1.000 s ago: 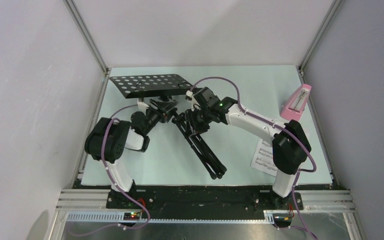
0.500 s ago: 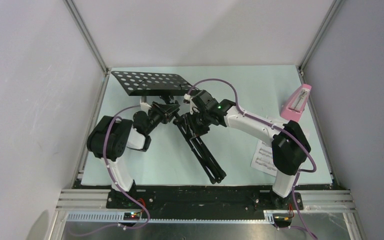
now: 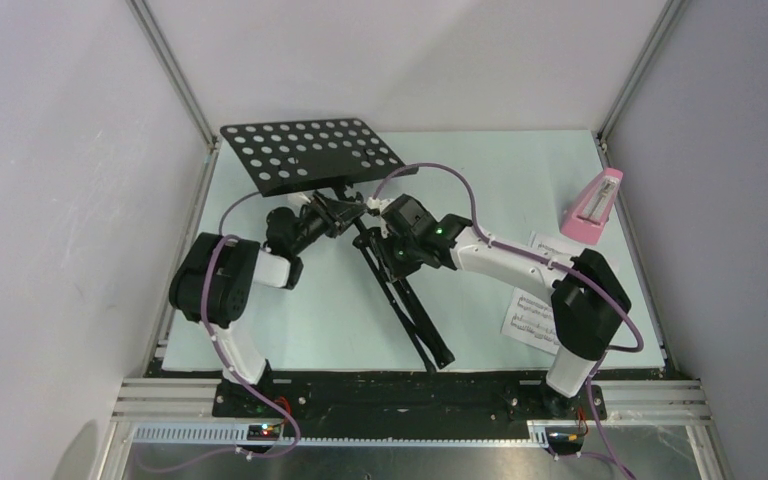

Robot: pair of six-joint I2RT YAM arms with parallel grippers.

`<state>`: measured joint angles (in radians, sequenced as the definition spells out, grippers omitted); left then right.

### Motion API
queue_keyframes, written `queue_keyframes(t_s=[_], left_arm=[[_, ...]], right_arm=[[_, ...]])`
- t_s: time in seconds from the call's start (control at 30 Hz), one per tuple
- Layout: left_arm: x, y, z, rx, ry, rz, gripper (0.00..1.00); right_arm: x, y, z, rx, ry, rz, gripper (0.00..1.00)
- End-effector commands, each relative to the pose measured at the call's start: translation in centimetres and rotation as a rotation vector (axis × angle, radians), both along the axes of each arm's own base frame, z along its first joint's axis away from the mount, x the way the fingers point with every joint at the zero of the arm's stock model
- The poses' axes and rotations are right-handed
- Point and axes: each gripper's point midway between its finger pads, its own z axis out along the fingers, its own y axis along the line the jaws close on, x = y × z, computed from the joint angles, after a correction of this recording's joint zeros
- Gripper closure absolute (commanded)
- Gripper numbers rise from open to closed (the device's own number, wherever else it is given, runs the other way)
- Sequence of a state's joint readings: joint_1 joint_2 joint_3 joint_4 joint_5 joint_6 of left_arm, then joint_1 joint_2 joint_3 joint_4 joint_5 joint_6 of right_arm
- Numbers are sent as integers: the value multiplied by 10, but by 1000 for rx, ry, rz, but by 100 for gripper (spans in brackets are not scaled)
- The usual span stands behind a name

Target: Set up the instrument practice props

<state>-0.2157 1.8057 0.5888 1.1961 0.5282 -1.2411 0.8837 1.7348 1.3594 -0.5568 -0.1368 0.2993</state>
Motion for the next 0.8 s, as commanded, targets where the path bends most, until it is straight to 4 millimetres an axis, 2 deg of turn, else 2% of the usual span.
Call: queue_keyframes(t_s=[0.0,0.13,0.17,0.2,0.23,0.27,0.3,0.33,0.37,0.4,0.43,0.47,0.6,0.73,0.77], left_arm=[[-20,-13,156,8,-634,-103,100],[-22,-19,177,72,-708,-152,100],[-24,-19,189,86,-744,-155,100],[-22,-21,185,130,-741,-167,100],[-24,-20,198,150,-775,-167,100],[-21,-21,192,200,-765,-178,100],[-24,-21,205,218,-803,-176,100],[-23,-21,203,257,-809,-185,100],[-26,-21,216,267,-845,-182,100],[-25,-21,215,291,-848,-189,100],[-27,-20,225,298,-875,-185,100],[-27,-20,226,311,-883,-191,100],[-33,-21,243,344,-959,-205,100],[-41,-23,260,385,-1032,-240,100],[-44,-24,265,398,-1059,-250,100]], right_arm=[[26,21,46,123,-247,33,100],[41,28,51,145,-320,17,98],[44,28,51,143,-335,12,98],[49,31,53,155,-353,5,97],[52,32,53,159,-363,5,96],[58,34,54,164,-386,-6,95],[62,35,55,168,-400,-15,94],[67,37,57,174,-423,-24,94],[70,39,58,178,-436,-31,94],[76,41,61,189,-458,-43,94],[79,41,62,193,-469,-50,94],[83,43,66,204,-493,-62,93],[97,47,79,229,-568,-87,86],[108,48,90,247,-624,-98,69],[109,48,92,253,-628,-97,68]])
